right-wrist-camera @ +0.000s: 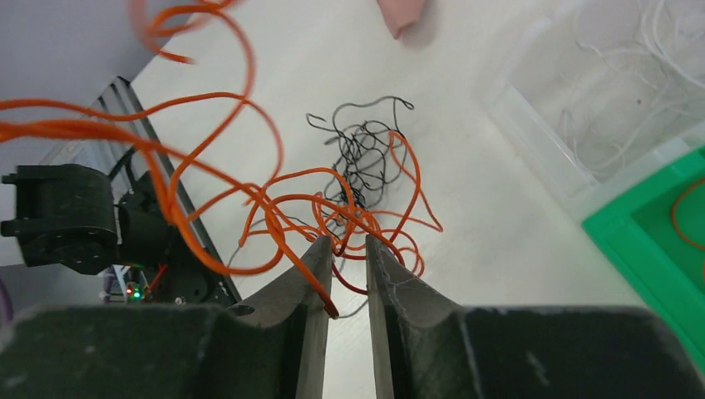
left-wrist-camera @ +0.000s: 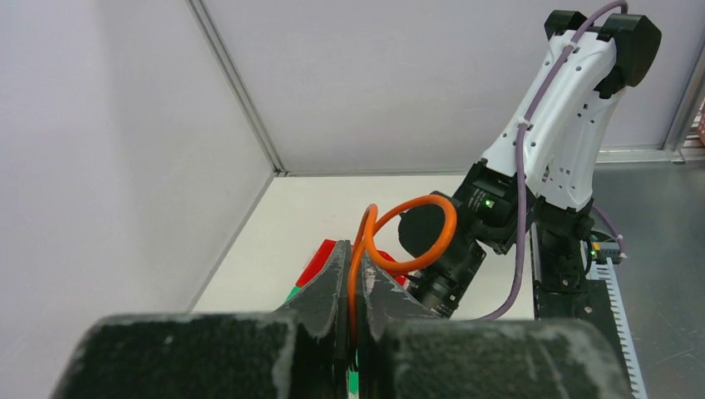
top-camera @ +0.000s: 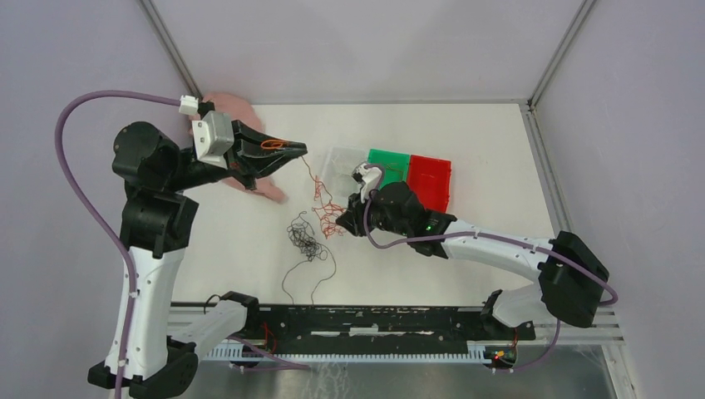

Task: Untangle the cables
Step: Untie the cable.

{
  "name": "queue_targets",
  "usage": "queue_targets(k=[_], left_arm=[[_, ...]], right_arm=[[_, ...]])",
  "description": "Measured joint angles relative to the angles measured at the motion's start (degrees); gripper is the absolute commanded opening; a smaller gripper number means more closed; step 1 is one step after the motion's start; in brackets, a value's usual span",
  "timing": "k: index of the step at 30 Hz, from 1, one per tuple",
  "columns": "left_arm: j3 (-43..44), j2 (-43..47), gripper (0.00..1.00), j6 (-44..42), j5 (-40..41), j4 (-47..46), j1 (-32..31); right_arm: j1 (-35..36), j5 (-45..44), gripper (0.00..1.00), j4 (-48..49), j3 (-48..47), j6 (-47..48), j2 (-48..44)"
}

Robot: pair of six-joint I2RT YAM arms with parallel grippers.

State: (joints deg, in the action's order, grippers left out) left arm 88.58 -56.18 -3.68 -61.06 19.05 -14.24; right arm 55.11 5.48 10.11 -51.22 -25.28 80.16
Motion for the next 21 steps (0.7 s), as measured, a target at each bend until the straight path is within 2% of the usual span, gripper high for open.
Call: queue_targets(k=[12, 21], left_arm=[[2.84, 0.72, 0.03, 0.24, 4.11, -2.51, 0.00], [6.54, 1.22, 0.03, -1.49, 20.50, -7.41, -0.04]], right_arm=[[0.00, -6.16, 0.24, 2.75, 8.31, -2.34, -2.71], [0.00, -11.02, 0.26, 6.14, 20.96, -5.79, -5.31]])
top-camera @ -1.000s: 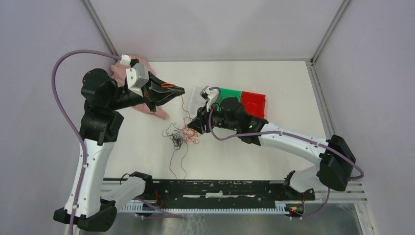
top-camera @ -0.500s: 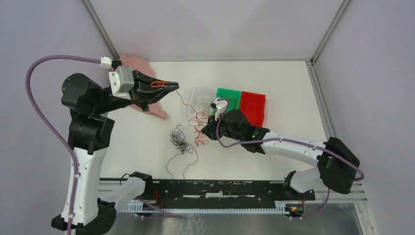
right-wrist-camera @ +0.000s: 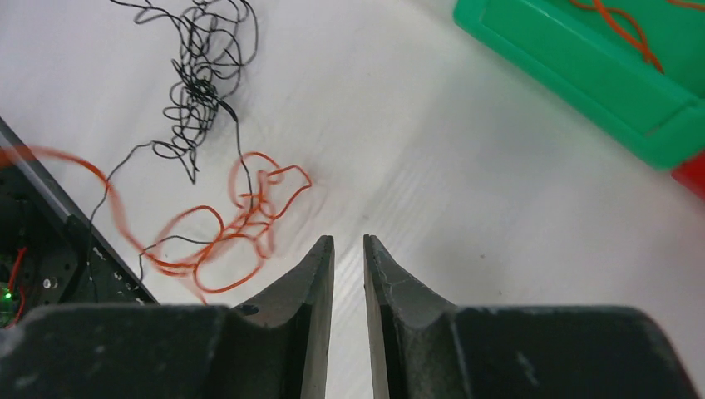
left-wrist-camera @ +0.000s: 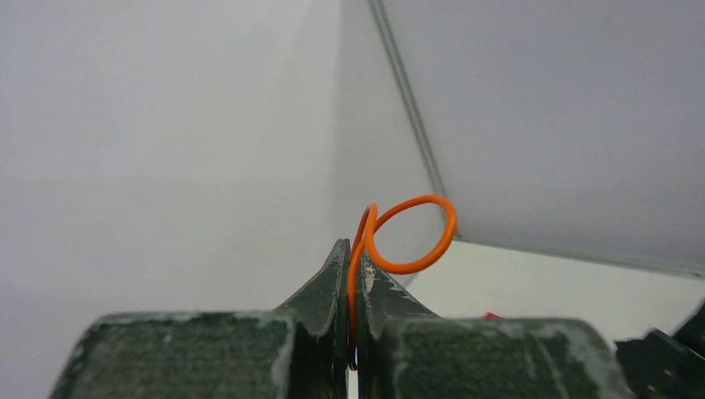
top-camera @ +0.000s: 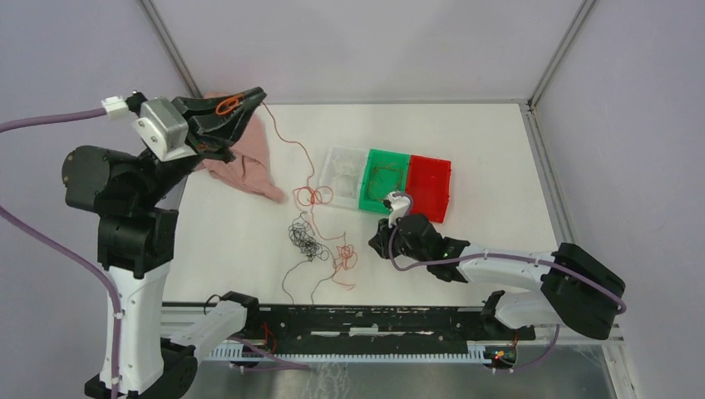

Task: Untangle the cables
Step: Untie the cable.

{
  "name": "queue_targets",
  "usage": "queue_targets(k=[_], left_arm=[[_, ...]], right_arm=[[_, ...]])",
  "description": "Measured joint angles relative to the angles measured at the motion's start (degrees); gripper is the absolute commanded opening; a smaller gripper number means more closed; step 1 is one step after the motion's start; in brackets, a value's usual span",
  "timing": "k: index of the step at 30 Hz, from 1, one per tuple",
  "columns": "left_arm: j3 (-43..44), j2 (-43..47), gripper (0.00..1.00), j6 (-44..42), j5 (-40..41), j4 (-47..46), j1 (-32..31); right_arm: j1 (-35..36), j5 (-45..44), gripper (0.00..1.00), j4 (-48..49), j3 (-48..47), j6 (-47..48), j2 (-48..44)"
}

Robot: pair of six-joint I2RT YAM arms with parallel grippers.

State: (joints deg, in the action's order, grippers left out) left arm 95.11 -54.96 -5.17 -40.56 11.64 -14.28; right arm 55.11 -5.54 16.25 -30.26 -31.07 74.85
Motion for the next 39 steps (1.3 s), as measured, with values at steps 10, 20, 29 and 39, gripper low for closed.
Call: queue_targets(k=[10, 20, 29, 39], left_arm=[[3.72, -0.13, 0.03, -2.23, 14.12, -4.74, 0.00], [3.82, -0.61, 0.03, -2.08, 11.06, -4.50, 0.00], [3.89, -1.68, 0.03, -2.08, 10.03, -4.50, 0.00], [6.84, -4.70, 0.03, -2.10, 9.99, -4.52, 0.00]], right_arm=[[0.00, -4.52, 0.44, -1.55, 5.62, -0.87, -9.44], [0.24, 4.70, 0.65, -5.81, -15.06, 3.78, -12.74], [6.58, 17.59, 0.66, -0.13, -24.06, 6.91, 0.85], [9.55, 16.96, 0.54, 3.06, -26.82, 5.60, 15.72]])
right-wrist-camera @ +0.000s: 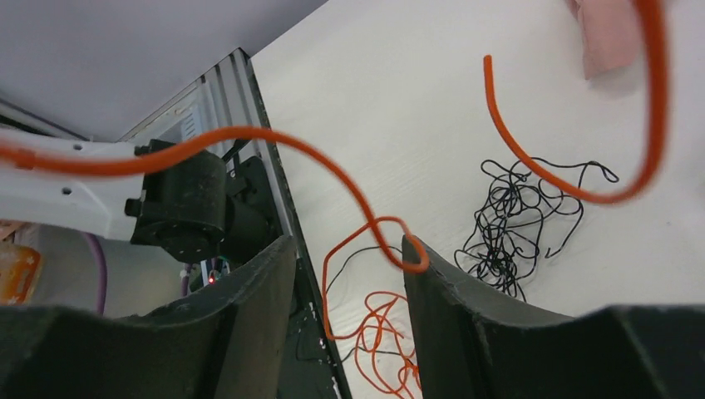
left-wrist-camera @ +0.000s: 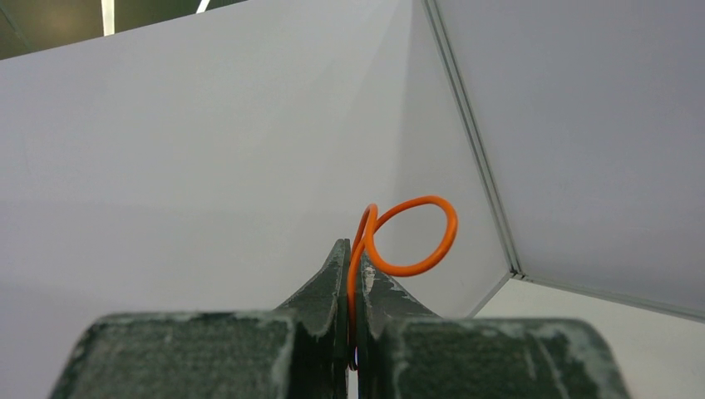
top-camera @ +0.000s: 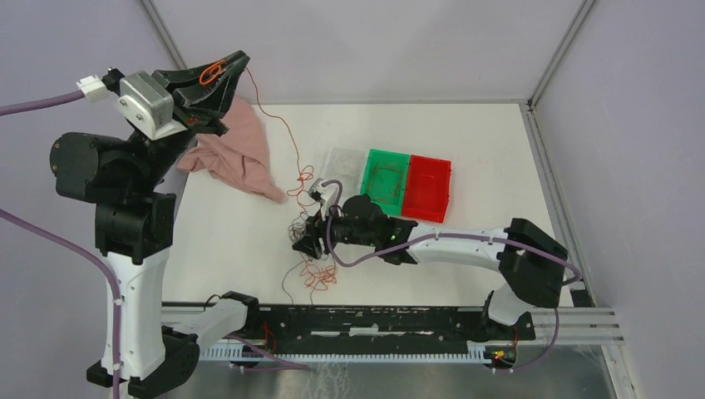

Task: Untangle the cables
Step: Untie the cable.

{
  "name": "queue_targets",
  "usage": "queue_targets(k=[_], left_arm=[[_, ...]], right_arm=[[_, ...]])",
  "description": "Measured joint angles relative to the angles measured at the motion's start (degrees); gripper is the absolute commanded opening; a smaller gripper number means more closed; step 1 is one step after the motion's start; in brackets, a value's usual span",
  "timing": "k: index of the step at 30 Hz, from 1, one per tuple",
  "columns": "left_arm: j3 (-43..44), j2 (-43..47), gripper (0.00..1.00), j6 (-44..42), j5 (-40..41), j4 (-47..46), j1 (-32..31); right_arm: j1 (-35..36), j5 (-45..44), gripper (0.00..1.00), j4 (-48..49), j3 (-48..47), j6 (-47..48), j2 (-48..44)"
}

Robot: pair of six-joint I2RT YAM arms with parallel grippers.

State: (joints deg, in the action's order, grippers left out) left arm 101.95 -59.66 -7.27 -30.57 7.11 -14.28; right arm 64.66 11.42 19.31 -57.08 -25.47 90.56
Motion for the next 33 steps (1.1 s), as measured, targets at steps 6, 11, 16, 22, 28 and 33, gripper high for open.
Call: queue_targets(k=[6, 11, 16, 22, 28, 33], left_arm=[[2.14, -0.79, 0.03, -0.13, 0.00, -0.02, 0.00], [3.61, -0.96, 0.03, -3.04, 0.26, -0.13, 0.00], [7.30, -2.23, 0.03, -6.93, 3.61, -1.49, 0.00], [13.29, -5.40, 0.03, -12.57, 10.78, -5.14, 0.00], [17.79, -8.09, 0.03, -16.41, 14.05, -7.52, 0.00], [17.84, -8.31, 0.03, -16.39, 13.92, -7.72, 0.00]], right_arm=[[0.48, -6.32, 0.15, 2.51, -1.64, -1.53, 4.61], [0.44, -11.13, 0.00, 2.86, -1.42, -2.10, 4.72], [-0.02, -16.57, 0.00, 3.78, 4.20, -1.84, 1.95], [-2.73, -20.98, 0.00, 3.76, 12.59, -1.73, -0.46], [-4.92, -23.93, 0.00, 3.74, 17.64, -1.84, -2.40], [-5.16, -24.22, 0.01, 3.93, 20.22, -1.90, -3.43]])
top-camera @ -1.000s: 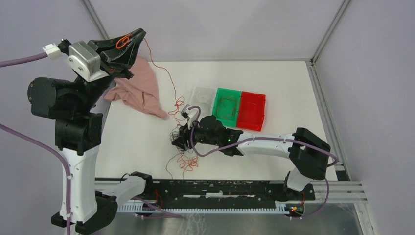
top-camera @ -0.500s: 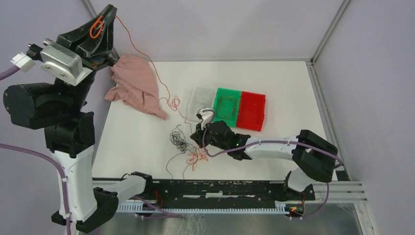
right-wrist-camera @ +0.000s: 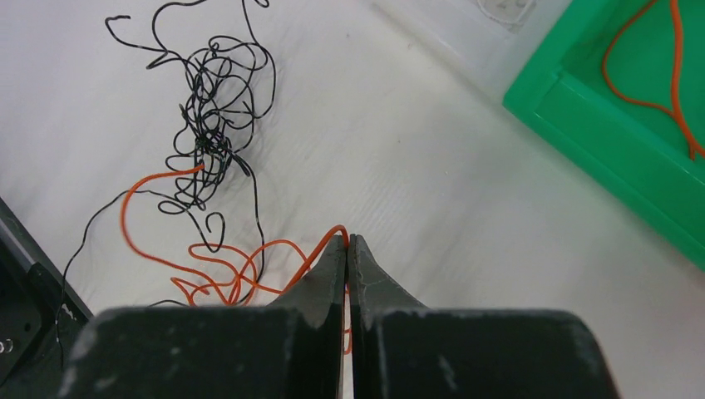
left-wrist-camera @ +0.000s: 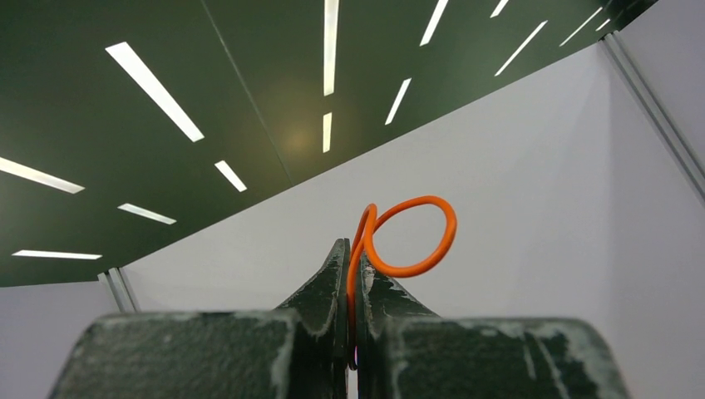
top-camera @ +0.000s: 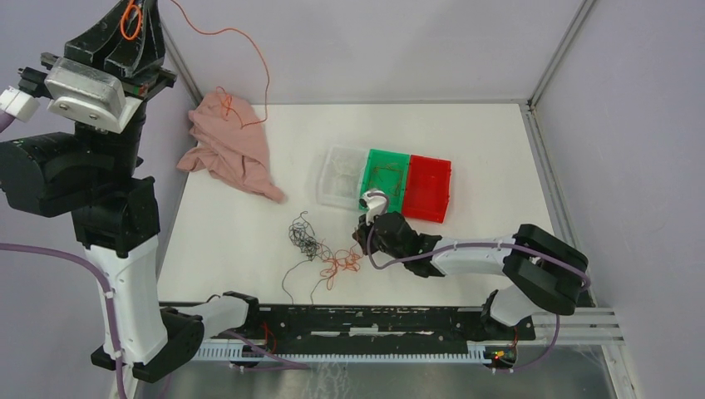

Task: Untangle the cables
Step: Untie the cable.

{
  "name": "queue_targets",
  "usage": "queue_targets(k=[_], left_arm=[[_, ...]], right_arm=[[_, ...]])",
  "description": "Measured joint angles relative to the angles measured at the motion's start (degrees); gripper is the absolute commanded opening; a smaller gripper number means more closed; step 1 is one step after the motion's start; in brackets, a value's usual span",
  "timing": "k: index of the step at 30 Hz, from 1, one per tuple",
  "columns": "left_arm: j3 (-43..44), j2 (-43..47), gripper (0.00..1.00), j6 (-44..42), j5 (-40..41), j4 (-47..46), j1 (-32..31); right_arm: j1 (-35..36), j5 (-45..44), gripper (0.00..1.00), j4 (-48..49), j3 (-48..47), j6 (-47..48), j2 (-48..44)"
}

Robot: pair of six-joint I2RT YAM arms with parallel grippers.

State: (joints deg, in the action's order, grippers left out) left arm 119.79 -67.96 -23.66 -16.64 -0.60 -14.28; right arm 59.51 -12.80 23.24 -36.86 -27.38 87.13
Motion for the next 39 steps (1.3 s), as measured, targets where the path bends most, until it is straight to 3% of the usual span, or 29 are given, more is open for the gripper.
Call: queue_targets(k=[14, 17, 19, 21, 24, 31, 39], left_arm=[[-6.14, -0.13, 0.03, 6.43, -3.98, 0.63, 0.00], [-8.96, -0.13, 0.03, 10.10, -4.59, 1.33, 0.00], [-11.65, 0.04, 0.03, 12.92, -4.92, 1.73, 0.00], [-15.58, 0.31, 0.03, 16.02, -5.53, 2.21, 0.00], [-21.24, 0.24, 0.03, 18.93, -6.03, 2.84, -0.79], [-31.56, -2.25, 0.03, 21.40, -5.99, 4.76, -8.09], [-32.46, -9.03, 0.03, 21.49, -6.19, 3.34, -13.55]], right_arm=[[-0.24, 1.14, 0.07, -4.55, 0.76, 1.14, -12.68], [-0.52, 1.44, 0.20, -6.21, 0.66, 1.01, -15.80], [-0.72, 2.25, 0.40, -7.34, 0.55, 0.66, -17.66], [-0.76, 2.80, 0.54, -8.48, 0.42, 0.24, -19.34], [-0.76, 3.08, 0.66, -10.60, 0.39, -0.70, -22.23], [-0.76, -0.61, 0.66, -15.13, 0.39, -1.68, -32.41], [-0.81, -12.33, 0.65, -21.73, 0.39, 0.35, -39.43]])
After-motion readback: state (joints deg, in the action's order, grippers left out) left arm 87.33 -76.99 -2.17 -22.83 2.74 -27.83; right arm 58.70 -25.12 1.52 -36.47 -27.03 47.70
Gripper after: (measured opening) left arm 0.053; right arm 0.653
